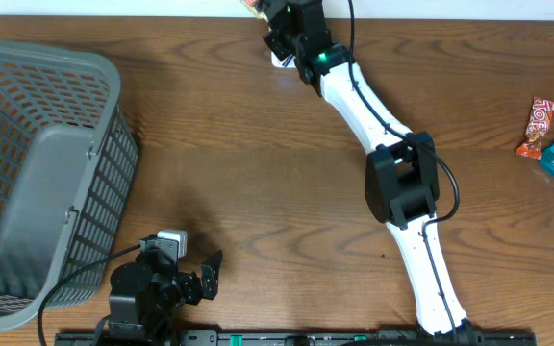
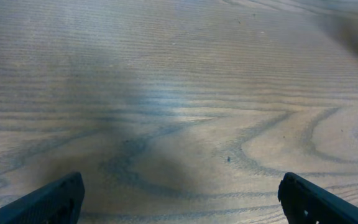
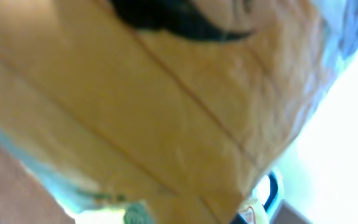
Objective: Scan the item barcode
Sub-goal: 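Carry the wet-wipes packet to the right edge and release it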
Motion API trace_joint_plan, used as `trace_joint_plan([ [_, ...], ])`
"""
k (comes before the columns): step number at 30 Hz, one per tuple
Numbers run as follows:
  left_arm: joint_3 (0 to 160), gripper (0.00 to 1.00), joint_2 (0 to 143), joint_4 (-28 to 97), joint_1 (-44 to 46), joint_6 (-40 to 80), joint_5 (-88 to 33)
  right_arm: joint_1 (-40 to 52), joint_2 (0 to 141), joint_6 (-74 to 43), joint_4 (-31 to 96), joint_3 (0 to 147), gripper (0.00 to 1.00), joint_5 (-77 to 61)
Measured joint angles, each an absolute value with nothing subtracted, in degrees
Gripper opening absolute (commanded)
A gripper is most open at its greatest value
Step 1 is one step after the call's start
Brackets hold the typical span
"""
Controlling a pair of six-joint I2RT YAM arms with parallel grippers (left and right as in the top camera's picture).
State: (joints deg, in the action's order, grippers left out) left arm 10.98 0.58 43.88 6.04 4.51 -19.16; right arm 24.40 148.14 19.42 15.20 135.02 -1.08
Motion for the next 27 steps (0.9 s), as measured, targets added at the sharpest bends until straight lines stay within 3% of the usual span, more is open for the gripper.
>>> trace_joint_plan([
  [8,11.0,1.00,0.6,43.9,6.0,4.5,-19.2,23.3,139.3,17.0,41.5,136.1,0.01,4.8],
  [13,11.0,1.00,0.6,43.9,6.0,4.5,-19.2,17.9,130.0,16.3,54.5,137.5,0.01,11.4],
  [18,11.0,1.00,0.6,43.9,6.0,4.5,-19.2,6.6,127.4,10.4,59.5,138.0,0.01,12.7],
  [27,11.0,1.00,0.6,43.9,6.0,4.5,-19.2,-11.5,140.1,4.1,56.4,123.3,0.01,9.6],
])
